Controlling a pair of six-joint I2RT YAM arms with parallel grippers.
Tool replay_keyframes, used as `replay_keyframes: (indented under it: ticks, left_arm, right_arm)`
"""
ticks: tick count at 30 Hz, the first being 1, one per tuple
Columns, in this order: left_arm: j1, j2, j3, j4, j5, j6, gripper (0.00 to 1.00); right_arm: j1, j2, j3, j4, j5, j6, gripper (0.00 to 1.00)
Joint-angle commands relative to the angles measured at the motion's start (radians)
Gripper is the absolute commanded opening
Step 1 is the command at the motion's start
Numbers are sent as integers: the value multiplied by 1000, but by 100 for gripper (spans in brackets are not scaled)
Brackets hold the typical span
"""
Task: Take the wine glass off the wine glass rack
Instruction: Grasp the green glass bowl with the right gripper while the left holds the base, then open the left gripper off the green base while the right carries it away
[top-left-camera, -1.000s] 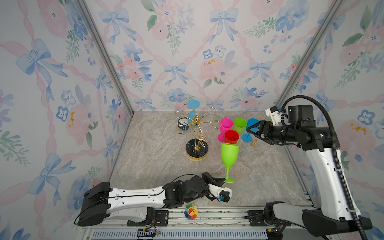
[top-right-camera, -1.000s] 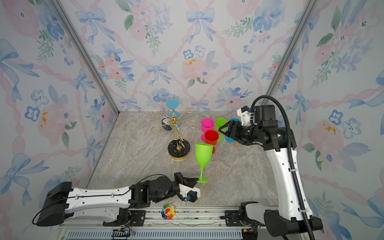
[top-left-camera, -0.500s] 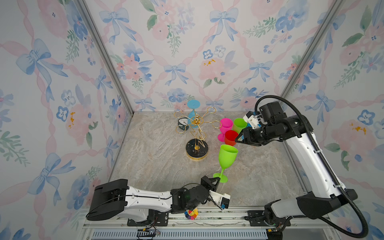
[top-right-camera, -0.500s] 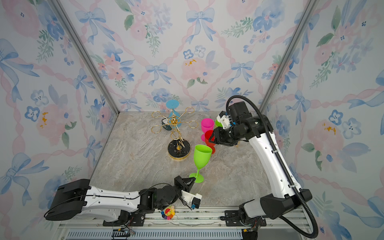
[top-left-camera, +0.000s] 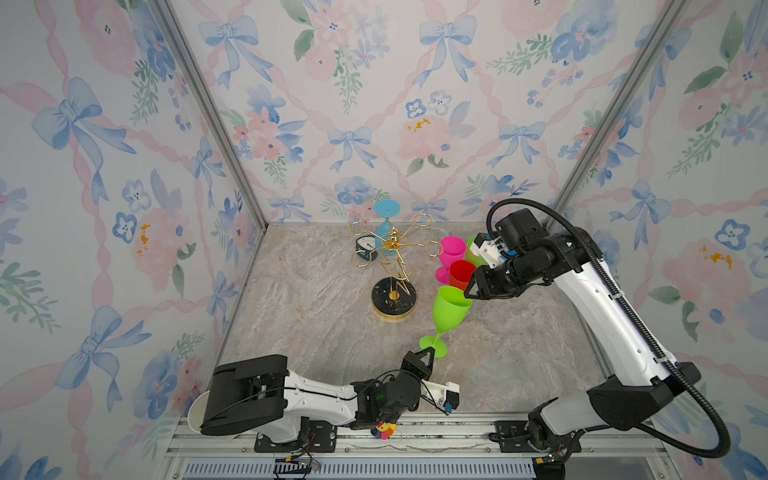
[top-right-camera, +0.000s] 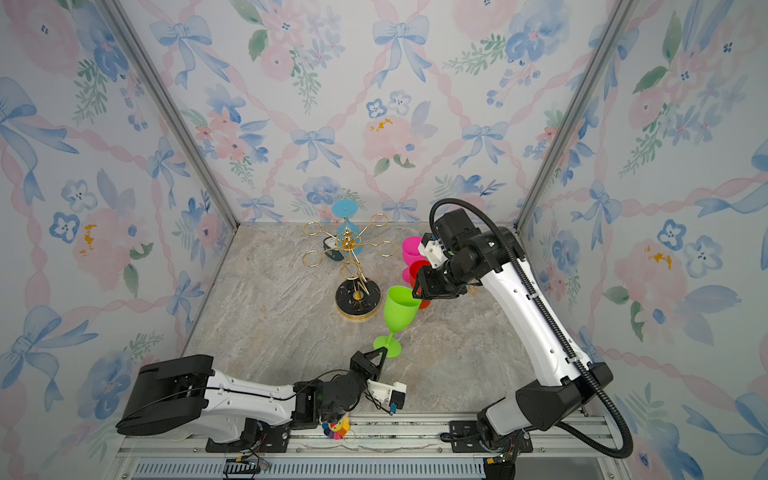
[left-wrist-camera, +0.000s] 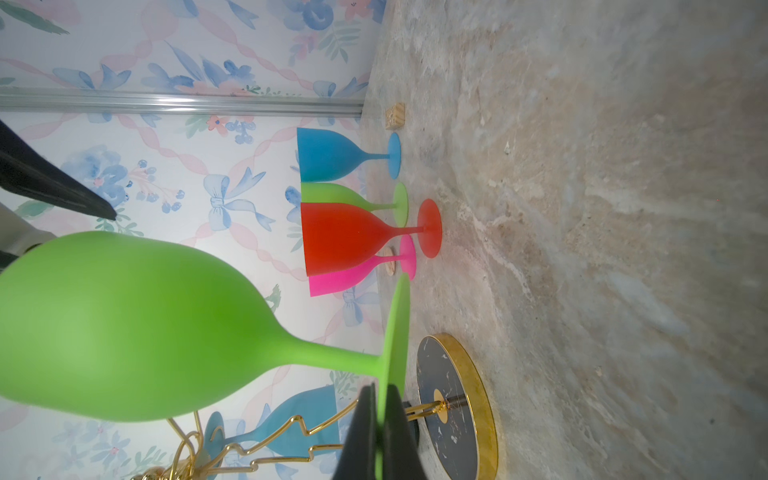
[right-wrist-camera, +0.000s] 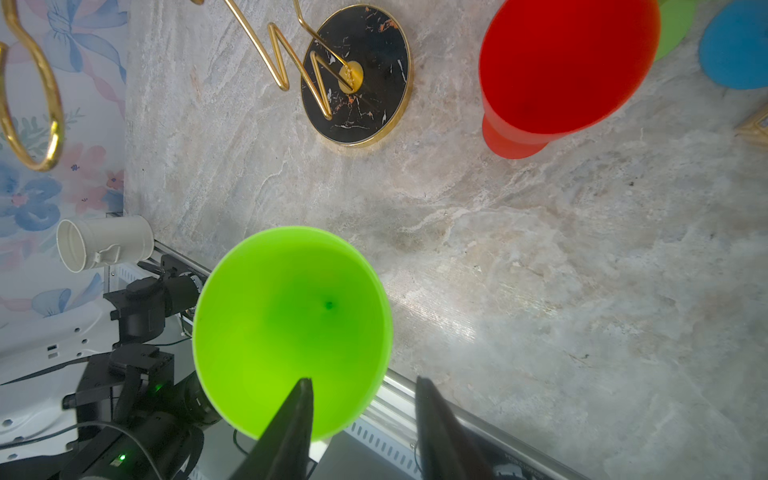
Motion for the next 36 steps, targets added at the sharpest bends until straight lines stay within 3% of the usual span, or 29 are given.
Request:
replay_keyframes:
  ticks: [1, 14, 31, 36]
  left_arm:
    - [-9, 30, -1, 101, -76, 63, 0]
    - [-12, 56, -10, 201, -124, 124, 0]
    - [-12, 70, -7, 216, -145, 174, 0]
    - [-13, 76, -5, 216, -144, 175, 21]
  right_arm:
    - [7, 14, -32, 30, -13, 5, 41]
    - [5, 9, -107, 118, -78, 41, 33]
    - [-3, -3, -124, 126, -78, 31, 9]
    - [-3, -7, -124, 122, -74, 26, 5]
